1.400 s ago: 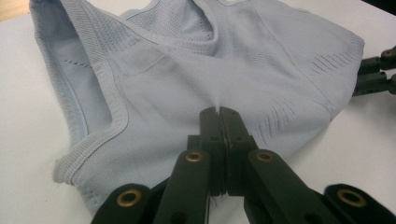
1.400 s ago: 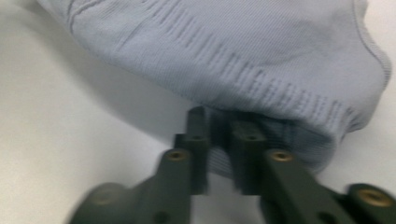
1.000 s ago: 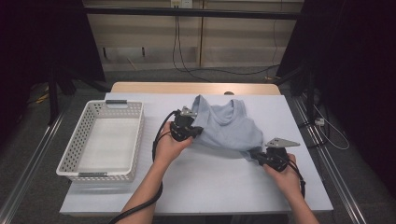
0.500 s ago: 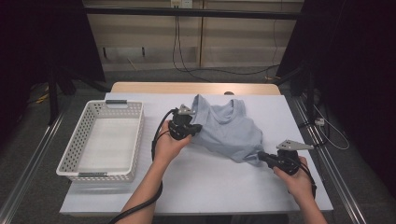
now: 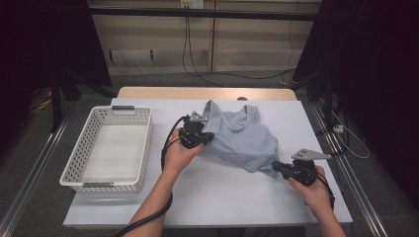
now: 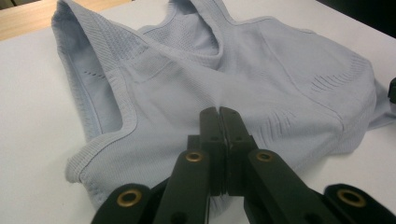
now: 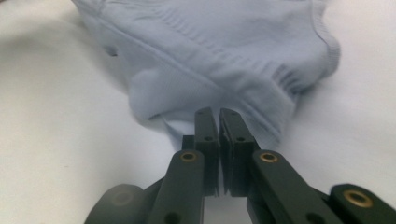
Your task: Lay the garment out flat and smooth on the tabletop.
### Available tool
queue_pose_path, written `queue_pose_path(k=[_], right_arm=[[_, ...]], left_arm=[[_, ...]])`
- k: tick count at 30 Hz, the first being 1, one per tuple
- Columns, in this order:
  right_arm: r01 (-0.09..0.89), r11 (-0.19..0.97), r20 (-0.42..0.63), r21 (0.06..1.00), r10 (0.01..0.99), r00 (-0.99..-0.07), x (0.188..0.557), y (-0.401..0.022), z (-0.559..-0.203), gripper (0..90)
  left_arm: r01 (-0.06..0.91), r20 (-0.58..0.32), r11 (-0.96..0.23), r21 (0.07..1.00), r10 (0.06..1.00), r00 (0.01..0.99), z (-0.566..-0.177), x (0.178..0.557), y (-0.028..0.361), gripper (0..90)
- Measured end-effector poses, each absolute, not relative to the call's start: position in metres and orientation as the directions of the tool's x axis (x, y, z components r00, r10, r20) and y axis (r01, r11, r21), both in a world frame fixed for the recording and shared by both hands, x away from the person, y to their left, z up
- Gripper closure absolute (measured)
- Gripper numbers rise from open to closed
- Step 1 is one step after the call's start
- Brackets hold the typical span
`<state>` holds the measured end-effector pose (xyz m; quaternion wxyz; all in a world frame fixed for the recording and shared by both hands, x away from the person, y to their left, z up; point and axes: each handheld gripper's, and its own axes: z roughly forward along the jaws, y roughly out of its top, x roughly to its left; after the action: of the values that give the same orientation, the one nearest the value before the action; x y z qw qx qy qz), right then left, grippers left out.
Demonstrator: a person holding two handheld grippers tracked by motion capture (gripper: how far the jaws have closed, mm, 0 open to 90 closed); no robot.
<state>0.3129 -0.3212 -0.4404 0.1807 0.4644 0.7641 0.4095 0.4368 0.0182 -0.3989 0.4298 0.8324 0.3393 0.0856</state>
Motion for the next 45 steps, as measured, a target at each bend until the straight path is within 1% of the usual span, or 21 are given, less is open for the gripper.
queue_pose_path(k=[1,7,9,10,14,15,16,18,21,25,27,36,45], right_arm=[[0.559,0.231,0.103,0.796,0.859,-0.502,0.313,-0.319,-0.439,80.4],[0.533,0.273,0.072,0.801,0.839,-0.539,0.315,-0.307,-0.439,69.8],[0.547,0.289,0.075,0.785,0.833,-0.548,0.317,-0.303,-0.444,69.5],[0.554,0.3,0.074,0.776,0.83,-0.553,0.317,-0.302,-0.446,67.7],[0.573,0.338,0.062,0.746,0.822,-0.566,0.321,-0.297,-0.454,65.5],[0.576,0.342,0.061,0.742,0.822,-0.567,0.321,-0.296,-0.456,66.2],[0.573,0.338,0.057,0.747,0.825,-0.562,0.321,-0.296,-0.457,70.6],[0.575,0.349,0.051,0.74,0.824,-0.565,0.322,-0.297,-0.456,87.3],[0.582,0.338,0.063,0.74,0.826,-0.56,0.322,-0.298,-0.456,88.2],[0.576,0.339,0.053,0.744,0.829,-0.556,0.321,-0.301,-0.452,88.6],[0.576,0.327,0.073,0.749,0.824,-0.562,0.32,-0.304,-0.449,88.6],[0.566,0.304,0.07,0.767,0.836,-0.544,0.312,-0.318,-0.44,88.6],[0.572,0.302,0.074,0.763,0.838,-0.541,0.312,-0.318,-0.444,88.3]], left_arm=[[0.491,-0.148,-0.399,0.775,0.64,0.754,-0.399,0.437,0.018,89.8],[0.489,-0.146,-0.399,0.775,0.641,0.754,-0.399,0.436,0.017,89.8],[0.49,-0.146,-0.398,0.776,0.641,0.754,-0.399,0.436,0.017,89.8],[0.489,-0.146,-0.4,0.775,0.641,0.754,-0.399,0.436,0.017,89.8],[0.488,-0.143,-0.405,0.773,0.638,0.757,-0.399,0.437,0.018,89.8],[0.488,-0.143,-0.406,0.772,0.638,0.756,-0.4,0.437,0.017,89.8],[0.489,-0.144,-0.404,0.773,0.639,0.756,-0.4,0.436,0.017,89.8],[0.488,-0.142,-0.407,0.772,0.639,0.756,-0.4,0.436,0.017,89.8],[0.489,-0.144,-0.401,0.775,0.641,0.754,-0.4,0.436,0.017,89.8],[0.49,-0.148,-0.397,0.776,0.64,0.754,-0.399,0.436,0.018,89.8],[0.489,-0.148,-0.399,0.776,0.638,0.755,-0.398,0.436,0.018,89.8],[0.484,-0.151,-0.401,0.778,0.629,0.763,-0.396,0.437,0.016,89.8],[0.487,-0.151,-0.405,0.774,0.629,0.763,-0.399,0.437,0.014,89.7]])
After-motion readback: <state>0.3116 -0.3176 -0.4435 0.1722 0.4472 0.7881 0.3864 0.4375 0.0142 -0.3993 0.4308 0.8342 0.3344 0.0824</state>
